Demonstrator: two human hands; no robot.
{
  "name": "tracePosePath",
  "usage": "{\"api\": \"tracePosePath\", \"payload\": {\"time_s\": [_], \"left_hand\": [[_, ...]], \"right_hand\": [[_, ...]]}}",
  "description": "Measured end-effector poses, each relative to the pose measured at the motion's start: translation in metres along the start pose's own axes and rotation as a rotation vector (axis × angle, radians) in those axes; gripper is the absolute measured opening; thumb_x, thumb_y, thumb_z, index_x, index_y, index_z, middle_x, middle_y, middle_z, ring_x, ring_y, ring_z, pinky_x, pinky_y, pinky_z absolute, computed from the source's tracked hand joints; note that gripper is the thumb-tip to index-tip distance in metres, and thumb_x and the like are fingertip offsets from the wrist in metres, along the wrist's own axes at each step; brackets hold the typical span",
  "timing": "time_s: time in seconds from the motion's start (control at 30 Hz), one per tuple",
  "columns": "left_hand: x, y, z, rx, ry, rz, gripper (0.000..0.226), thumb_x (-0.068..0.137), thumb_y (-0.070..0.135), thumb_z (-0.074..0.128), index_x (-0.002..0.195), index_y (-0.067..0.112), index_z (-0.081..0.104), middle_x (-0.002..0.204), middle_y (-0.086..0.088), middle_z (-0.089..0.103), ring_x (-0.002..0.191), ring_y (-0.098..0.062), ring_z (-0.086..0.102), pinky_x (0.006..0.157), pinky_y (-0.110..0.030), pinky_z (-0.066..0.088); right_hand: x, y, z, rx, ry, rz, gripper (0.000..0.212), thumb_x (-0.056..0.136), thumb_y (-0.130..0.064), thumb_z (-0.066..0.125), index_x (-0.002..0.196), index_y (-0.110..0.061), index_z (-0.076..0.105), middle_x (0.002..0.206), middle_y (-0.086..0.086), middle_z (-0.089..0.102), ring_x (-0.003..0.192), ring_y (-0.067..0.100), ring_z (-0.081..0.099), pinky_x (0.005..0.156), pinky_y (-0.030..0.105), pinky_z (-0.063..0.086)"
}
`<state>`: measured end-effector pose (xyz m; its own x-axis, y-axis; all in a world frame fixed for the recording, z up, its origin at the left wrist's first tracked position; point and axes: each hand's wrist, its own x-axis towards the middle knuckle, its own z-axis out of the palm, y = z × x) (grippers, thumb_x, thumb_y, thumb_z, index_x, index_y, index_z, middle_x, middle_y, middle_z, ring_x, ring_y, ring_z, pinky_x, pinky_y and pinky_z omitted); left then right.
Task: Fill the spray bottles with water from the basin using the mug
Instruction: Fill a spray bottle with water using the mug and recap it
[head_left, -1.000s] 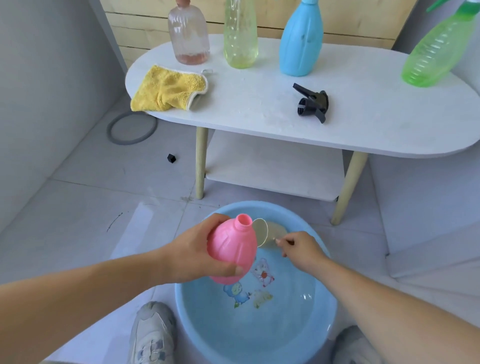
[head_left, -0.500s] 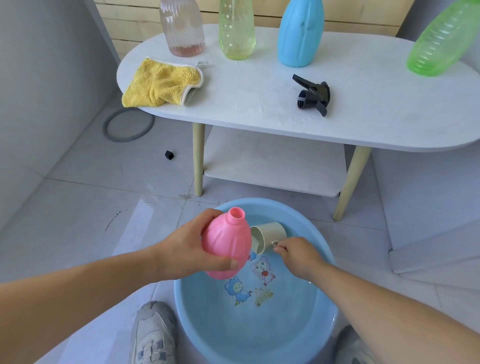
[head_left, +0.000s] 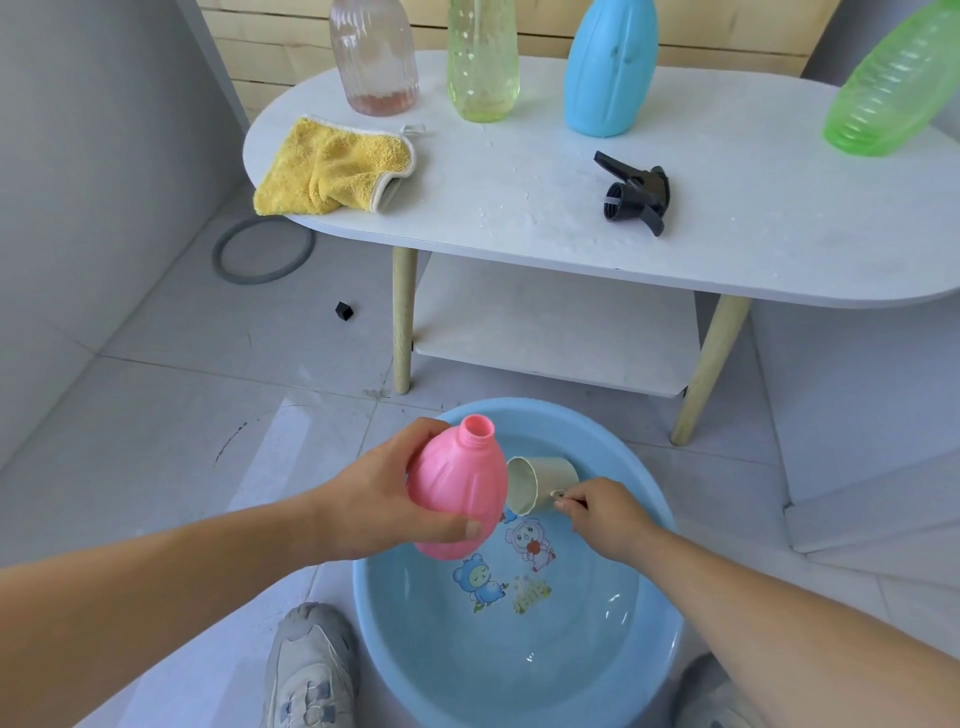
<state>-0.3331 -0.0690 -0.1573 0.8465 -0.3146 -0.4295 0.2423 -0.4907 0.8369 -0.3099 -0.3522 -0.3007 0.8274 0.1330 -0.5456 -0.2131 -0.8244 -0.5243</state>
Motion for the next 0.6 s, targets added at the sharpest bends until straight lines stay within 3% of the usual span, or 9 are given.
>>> {"api": "tracePosePath", "payload": {"time_s": [0.1, 0.17, 0.3, 0.4, 0.5, 0.6], "left_hand": [[0.0, 0.002, 0.0, 0.01, 0.001, 0.005, 0.081, 0.067, 0.026, 0.098, 0.133, 0.04, 0.052, 0.119, 0.014, 0.067, 0.107, -0.001, 0.066, 0.086, -0.025, 0.061], [-0.001, 0.005, -0.001, 0.026, 0.002, 0.006, 0.079, 0.072, 0.022, 0.097, 0.134, 0.039, 0.051, 0.121, 0.012, 0.066, 0.106, 0.001, 0.066, 0.086, -0.025, 0.062], [-0.003, 0.01, -0.004, 0.043, 0.003, 0.021, 0.077, 0.071, 0.026, 0.097, 0.133, 0.039, 0.052, 0.121, 0.012, 0.067, 0.105, -0.002, 0.068, 0.087, -0.029, 0.063], [-0.006, 0.016, -0.006, 0.053, 0.01, 0.044, 0.077, 0.072, 0.024, 0.096, 0.133, 0.038, 0.051, 0.121, 0.012, 0.067, 0.105, -0.004, 0.068, 0.088, -0.03, 0.063], [-0.01, 0.024, -0.009, 0.063, 0.034, 0.063, 0.08, 0.064, 0.033, 0.098, 0.13, 0.039, 0.052, 0.118, 0.012, 0.067, 0.103, -0.005, 0.069, 0.088, -0.032, 0.063], [-0.014, 0.031, -0.012, 0.068, 0.046, 0.068, 0.078, 0.067, 0.032, 0.096, 0.13, 0.039, 0.051, 0.119, 0.01, 0.066, 0.106, -0.009, 0.068, 0.088, -0.036, 0.063]], "right_hand": [[-0.002, -0.004, -0.005, 0.133, 0.008, 0.027, 0.041, 0.1, -0.027, 0.055, 0.079, 0.007, 0.064, 0.067, -0.004, 0.064, 0.055, 0.012, 0.045, 0.056, 0.026, 0.038], [-0.006, -0.009, -0.01, 0.215, 0.017, 0.025, 0.038, 0.1, -0.029, 0.057, 0.083, 0.003, 0.07, 0.075, 0.008, 0.071, 0.055, 0.012, 0.046, 0.056, 0.024, 0.041], [-0.02, -0.021, -0.024, 0.334, 0.033, 0.006, 0.029, 0.098, -0.029, 0.06, 0.08, -0.011, 0.074, 0.069, -0.004, 0.071, 0.07, 0.021, 0.061, 0.073, 0.036, 0.054], [-0.034, -0.034, -0.043, 0.413, 0.049, 0.005, 0.027, 0.097, -0.029, 0.062, 0.079, -0.013, 0.074, 0.07, -0.003, 0.071, 0.086, 0.026, 0.072, 0.079, 0.03, 0.056], [-0.049, -0.048, -0.063, 0.506, 0.083, -0.021, 0.026, 0.097, -0.026, 0.064, 0.084, -0.007, 0.075, 0.07, 0.001, 0.071, 0.081, 0.02, 0.072, 0.091, 0.036, 0.057], [-0.07, -0.063, -0.086, 0.541, 0.125, -0.071, 0.025, 0.097, -0.023, 0.063, 0.083, -0.007, 0.075, 0.07, 0.004, 0.07, 0.079, 0.018, 0.07, 0.088, 0.027, 0.058]]}}
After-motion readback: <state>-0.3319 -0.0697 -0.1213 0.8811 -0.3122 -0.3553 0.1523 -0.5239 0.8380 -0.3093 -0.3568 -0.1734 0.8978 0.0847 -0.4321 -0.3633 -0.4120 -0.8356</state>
